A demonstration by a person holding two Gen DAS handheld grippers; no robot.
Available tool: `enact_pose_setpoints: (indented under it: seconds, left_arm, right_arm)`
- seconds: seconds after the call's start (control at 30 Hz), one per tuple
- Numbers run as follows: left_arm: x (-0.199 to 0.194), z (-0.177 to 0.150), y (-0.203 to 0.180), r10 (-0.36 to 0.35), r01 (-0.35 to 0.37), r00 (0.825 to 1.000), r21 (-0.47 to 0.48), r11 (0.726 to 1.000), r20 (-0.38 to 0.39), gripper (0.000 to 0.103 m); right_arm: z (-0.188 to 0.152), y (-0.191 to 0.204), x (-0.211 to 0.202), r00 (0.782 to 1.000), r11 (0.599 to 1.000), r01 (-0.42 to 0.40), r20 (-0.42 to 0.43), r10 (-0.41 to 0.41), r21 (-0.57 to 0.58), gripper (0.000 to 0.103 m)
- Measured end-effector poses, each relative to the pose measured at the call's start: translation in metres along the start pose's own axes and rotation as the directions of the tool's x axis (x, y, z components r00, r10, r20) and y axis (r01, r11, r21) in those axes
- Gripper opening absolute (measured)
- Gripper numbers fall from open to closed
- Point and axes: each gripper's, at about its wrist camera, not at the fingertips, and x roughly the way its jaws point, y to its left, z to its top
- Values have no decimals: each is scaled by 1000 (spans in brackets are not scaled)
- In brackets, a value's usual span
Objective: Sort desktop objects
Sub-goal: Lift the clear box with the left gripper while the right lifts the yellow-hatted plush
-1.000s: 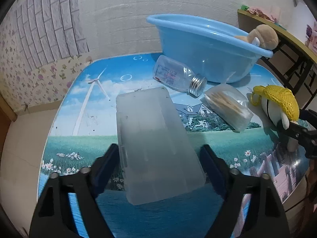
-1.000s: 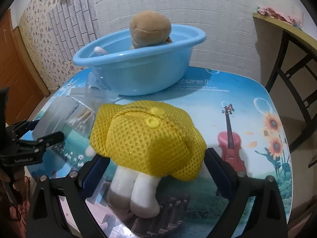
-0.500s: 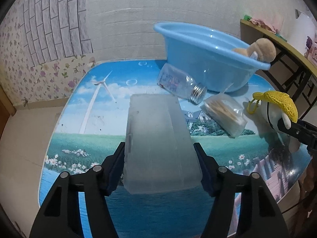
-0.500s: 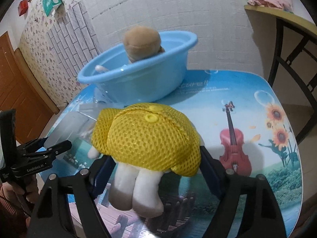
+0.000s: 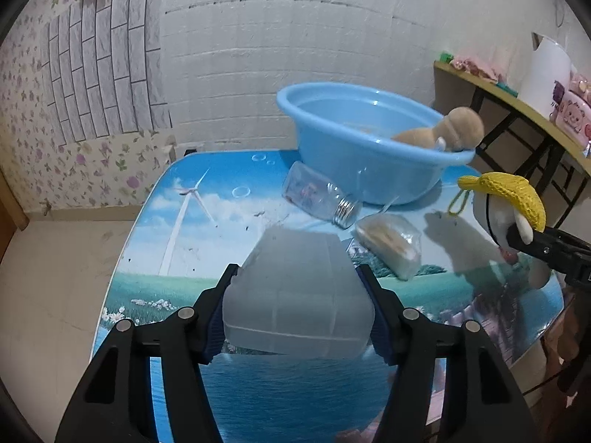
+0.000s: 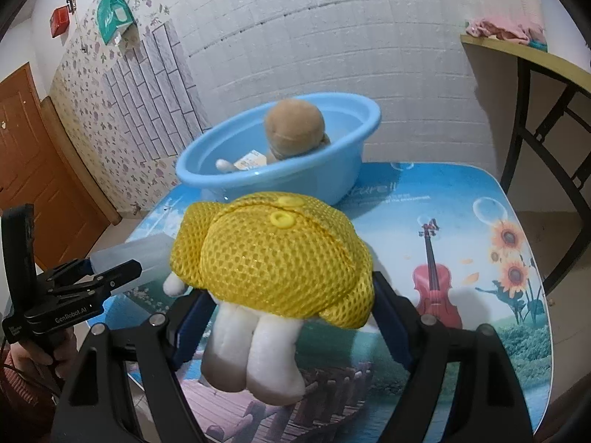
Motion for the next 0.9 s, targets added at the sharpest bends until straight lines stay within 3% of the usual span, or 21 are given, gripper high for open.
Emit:
enact_pose_setpoints:
  seconds: [0.43, 0.8, 0.9]
  left_arm:
    - [4, -6, 0, -25, 25, 999, -7, 1000, -20, 61]
    - [18, -28, 2, -31, 31, 994, 3, 1000, -103, 60]
    - [16, -28, 1, -29, 31, 995, 18, 999, -92, 60]
  right_arm:
    - [-5, -1, 15, 998, 1000, 20, -58, -20, 9, 81]
    - [-9, -4, 22, 996, 999, 35, -86, -34, 16, 81]
    - [-8, -2, 22, 995, 999, 46, -85, -45, 10, 81]
